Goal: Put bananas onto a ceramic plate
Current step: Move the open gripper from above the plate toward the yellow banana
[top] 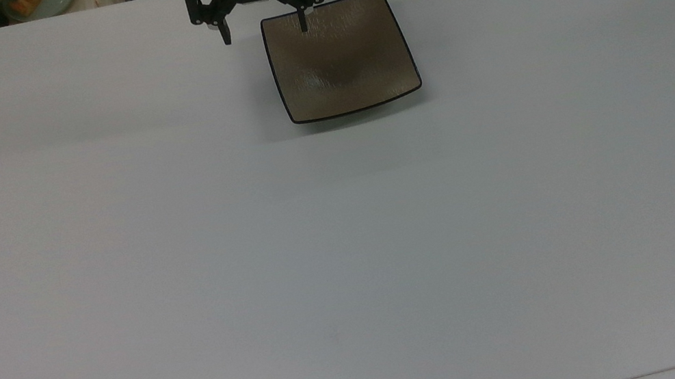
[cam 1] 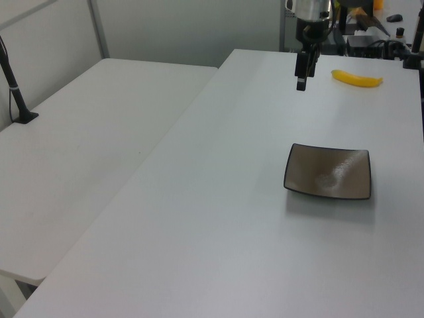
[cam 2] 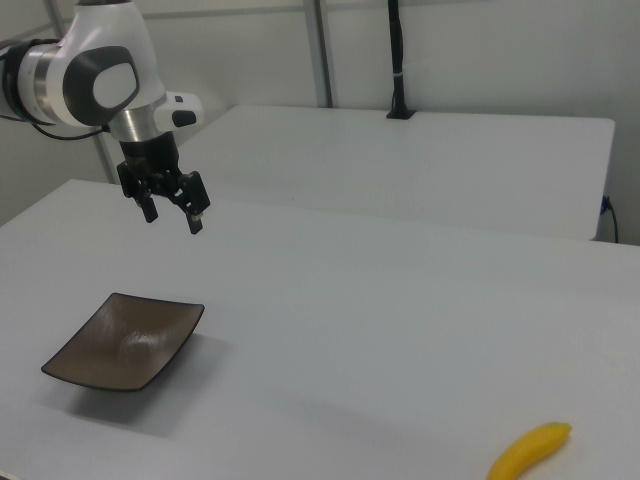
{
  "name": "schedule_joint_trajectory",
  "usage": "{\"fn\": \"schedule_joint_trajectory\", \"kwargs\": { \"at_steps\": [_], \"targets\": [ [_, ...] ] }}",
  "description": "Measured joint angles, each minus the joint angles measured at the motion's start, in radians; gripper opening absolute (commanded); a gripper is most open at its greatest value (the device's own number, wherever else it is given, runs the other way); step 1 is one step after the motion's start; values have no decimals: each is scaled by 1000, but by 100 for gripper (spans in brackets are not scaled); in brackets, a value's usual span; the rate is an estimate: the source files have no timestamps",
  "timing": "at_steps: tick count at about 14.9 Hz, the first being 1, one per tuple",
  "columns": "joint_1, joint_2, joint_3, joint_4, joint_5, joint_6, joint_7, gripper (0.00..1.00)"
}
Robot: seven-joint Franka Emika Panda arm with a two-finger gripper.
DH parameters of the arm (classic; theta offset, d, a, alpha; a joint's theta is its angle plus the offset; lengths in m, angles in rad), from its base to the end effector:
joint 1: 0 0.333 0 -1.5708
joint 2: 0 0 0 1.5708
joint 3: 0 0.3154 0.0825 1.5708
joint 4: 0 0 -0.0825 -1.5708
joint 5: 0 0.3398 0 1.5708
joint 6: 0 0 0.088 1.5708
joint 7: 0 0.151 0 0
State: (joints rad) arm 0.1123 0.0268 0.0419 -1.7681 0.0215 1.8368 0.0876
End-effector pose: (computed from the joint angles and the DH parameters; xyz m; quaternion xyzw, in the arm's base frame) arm 0.5281 0.0845 0.5039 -0.9992 -0.0307 -0.0195 0.0134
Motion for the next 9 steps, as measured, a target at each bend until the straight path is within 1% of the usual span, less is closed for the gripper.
{"fn": "schedule_joint_trajectory", "kwargs": {
  "at_steps": [1,2,3,9],
  "targets": [
    [10,0,-21,0,0,0,0,100],
    [10,0,-22,-2,-25,0,0,100],
    [10,0,-25,-3,-34,0,0,100],
    [7,0,-33,-3,-40,0,0,100]
  ]
}}
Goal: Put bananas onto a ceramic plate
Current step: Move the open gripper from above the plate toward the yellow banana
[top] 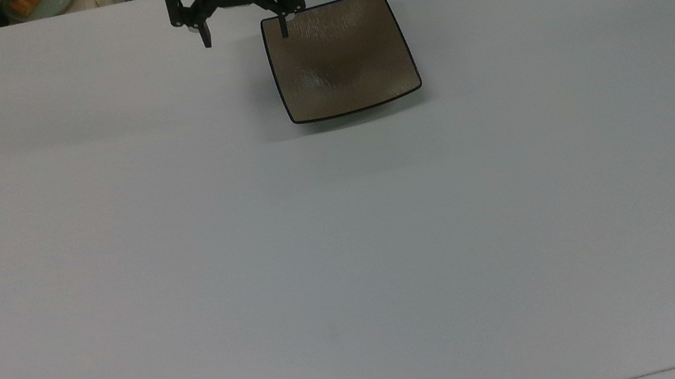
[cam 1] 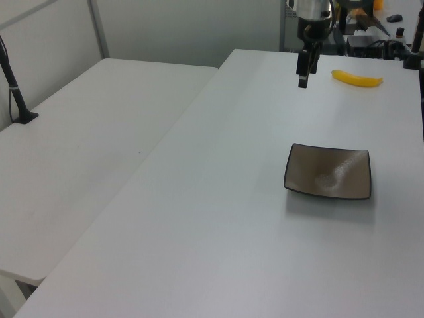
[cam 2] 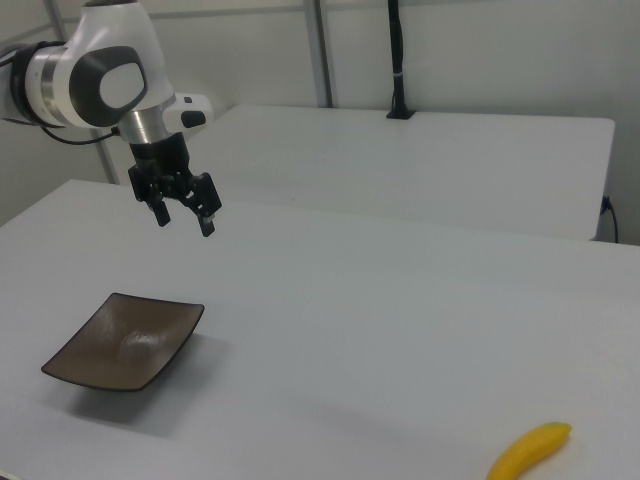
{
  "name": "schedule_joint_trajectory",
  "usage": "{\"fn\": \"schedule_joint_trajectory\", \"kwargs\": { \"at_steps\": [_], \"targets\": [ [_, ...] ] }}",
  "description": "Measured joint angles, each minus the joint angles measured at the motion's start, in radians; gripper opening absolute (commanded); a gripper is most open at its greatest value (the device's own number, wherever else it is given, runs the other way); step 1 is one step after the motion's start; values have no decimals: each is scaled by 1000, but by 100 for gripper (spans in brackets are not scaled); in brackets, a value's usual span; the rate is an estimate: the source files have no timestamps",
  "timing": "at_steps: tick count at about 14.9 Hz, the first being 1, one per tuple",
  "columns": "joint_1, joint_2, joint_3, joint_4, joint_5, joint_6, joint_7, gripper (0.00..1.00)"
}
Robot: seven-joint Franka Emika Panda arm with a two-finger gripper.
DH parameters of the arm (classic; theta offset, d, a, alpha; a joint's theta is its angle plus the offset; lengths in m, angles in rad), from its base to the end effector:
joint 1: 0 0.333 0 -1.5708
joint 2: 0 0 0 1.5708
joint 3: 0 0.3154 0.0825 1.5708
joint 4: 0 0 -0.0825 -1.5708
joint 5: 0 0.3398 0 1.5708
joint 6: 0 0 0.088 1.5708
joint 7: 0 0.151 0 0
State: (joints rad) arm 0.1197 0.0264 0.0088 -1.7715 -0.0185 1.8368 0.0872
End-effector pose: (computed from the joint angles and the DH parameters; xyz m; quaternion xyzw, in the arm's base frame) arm 0.5301 0.0662 0.5025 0.9995 0.0229 0.0203 0.0067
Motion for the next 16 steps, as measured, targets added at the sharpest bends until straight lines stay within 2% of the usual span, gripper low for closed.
{"fn": "schedule_joint_trajectory", "kwargs": {
  "at_steps": [5,7,16],
  "targets": [
    [0,0,-3,0,-4,0,-6,100],
    [-5,-5,-16,0,-11,0,-49,100],
    [-17,-14,-209,1,-92,4,-252,100]
  ]
}}
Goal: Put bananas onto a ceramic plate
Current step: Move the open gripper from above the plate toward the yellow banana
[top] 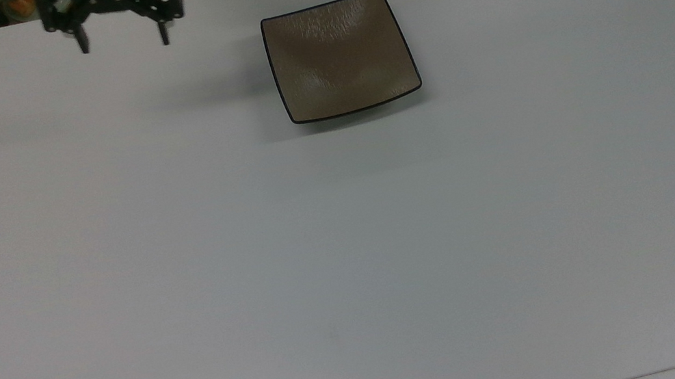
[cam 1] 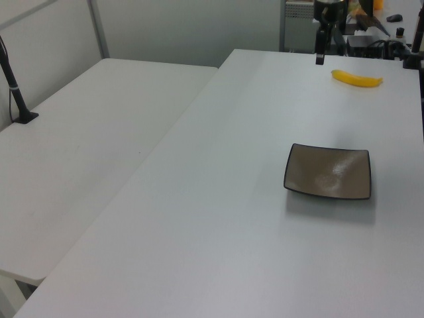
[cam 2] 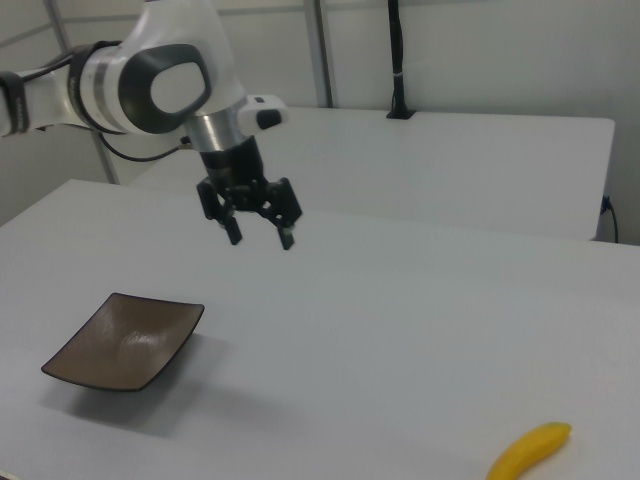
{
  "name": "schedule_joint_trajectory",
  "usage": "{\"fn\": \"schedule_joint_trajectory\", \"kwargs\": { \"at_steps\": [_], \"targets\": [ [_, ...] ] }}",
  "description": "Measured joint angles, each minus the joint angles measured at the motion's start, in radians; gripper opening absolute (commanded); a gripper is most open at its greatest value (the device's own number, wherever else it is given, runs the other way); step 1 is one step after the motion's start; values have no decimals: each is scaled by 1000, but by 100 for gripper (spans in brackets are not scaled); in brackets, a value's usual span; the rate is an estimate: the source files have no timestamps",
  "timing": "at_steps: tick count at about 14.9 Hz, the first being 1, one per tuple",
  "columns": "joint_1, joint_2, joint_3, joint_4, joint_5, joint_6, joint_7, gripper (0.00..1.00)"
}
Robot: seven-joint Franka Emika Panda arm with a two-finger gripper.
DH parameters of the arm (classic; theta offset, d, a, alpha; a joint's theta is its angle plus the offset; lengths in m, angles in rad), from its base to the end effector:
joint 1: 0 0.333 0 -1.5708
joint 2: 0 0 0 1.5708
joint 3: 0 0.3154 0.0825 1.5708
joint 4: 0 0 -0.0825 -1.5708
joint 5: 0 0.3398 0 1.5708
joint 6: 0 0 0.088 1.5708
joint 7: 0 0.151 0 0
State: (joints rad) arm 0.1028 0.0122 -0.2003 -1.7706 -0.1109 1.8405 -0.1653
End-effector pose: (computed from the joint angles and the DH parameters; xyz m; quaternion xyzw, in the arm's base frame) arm 0.5288 -0.0648 0.5117 0.9970 0.0471 0.0214 0.0583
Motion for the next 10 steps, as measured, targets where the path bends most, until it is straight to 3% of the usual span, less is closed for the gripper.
{"fn": "schedule_joint_trajectory", "kwargs": {
  "at_steps": [7,10],
  "targets": [
    [-60,13,-151,-16,-19,118,-143,100],
    [-110,50,-168,-25,-34,187,-185,100]
  ]
}}
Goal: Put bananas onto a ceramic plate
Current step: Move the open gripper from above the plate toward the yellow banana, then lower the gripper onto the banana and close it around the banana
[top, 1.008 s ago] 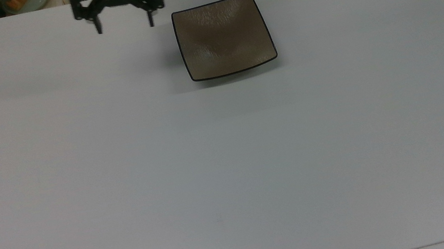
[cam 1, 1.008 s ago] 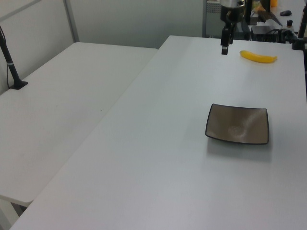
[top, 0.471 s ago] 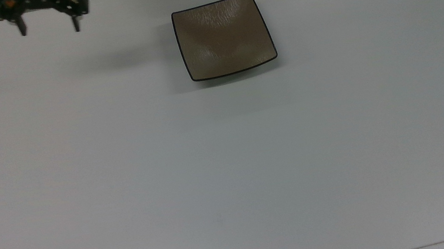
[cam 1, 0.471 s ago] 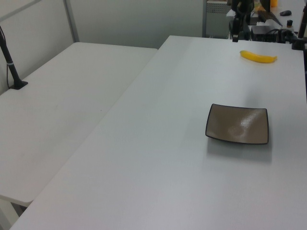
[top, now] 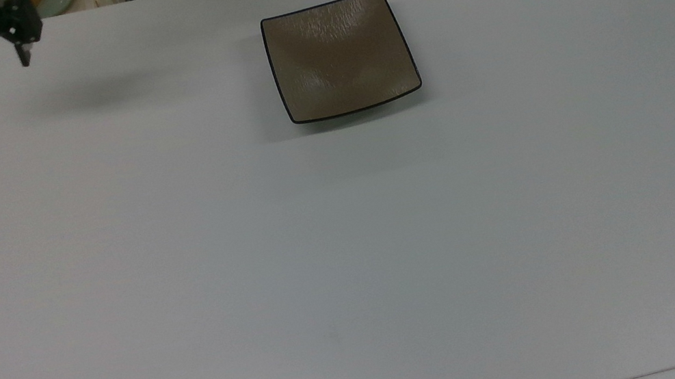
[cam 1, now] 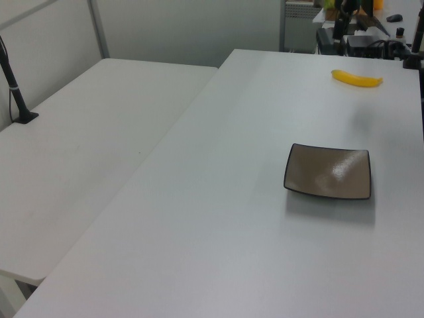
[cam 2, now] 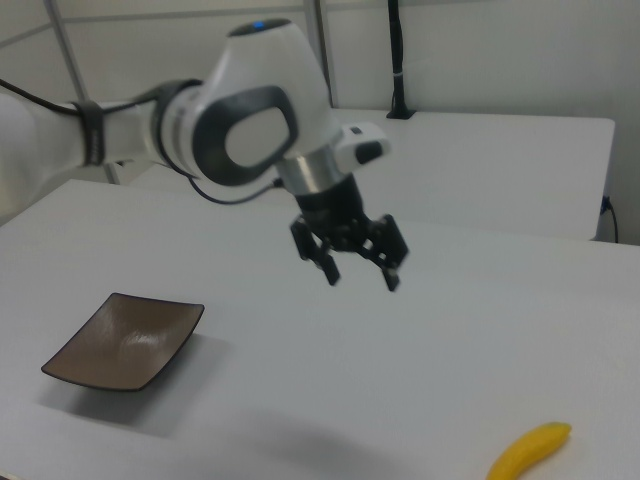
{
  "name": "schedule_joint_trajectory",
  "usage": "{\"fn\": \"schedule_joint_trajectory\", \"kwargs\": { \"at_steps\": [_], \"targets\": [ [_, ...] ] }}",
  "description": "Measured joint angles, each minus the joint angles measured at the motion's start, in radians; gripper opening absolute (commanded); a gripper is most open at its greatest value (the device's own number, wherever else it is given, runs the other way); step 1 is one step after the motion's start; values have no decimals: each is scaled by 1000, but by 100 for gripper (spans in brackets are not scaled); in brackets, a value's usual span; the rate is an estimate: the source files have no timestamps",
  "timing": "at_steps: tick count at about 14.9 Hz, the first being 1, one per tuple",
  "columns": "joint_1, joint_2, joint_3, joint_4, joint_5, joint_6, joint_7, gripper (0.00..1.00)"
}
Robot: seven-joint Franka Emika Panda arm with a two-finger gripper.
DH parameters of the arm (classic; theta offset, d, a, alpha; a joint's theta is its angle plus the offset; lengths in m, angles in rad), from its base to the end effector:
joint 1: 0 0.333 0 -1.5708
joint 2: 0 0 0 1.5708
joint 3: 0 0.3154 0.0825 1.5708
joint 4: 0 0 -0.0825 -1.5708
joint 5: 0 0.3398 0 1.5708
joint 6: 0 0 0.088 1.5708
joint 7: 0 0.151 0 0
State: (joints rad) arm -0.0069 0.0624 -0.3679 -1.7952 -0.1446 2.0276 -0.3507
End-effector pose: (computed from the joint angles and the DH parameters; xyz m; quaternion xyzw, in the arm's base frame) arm 0.5204 -0.2154 0.4953 0.9930 0.0154 0.0530 0.1040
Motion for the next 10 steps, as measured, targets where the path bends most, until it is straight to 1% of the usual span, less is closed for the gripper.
{"fn": "schedule_joint_trajectory", "kwargs": {
  "at_steps": [3,5,7,10],
  "targets": [
    [-59,64,-4,-1,-40,75,-54,100],
    [-90,99,-16,-1,-58,114,-77,100],
    [-119,125,-32,-1,-62,149,-123,100],
    [-178,170,-37,-2,-62,209,-163,100]
  ]
}}
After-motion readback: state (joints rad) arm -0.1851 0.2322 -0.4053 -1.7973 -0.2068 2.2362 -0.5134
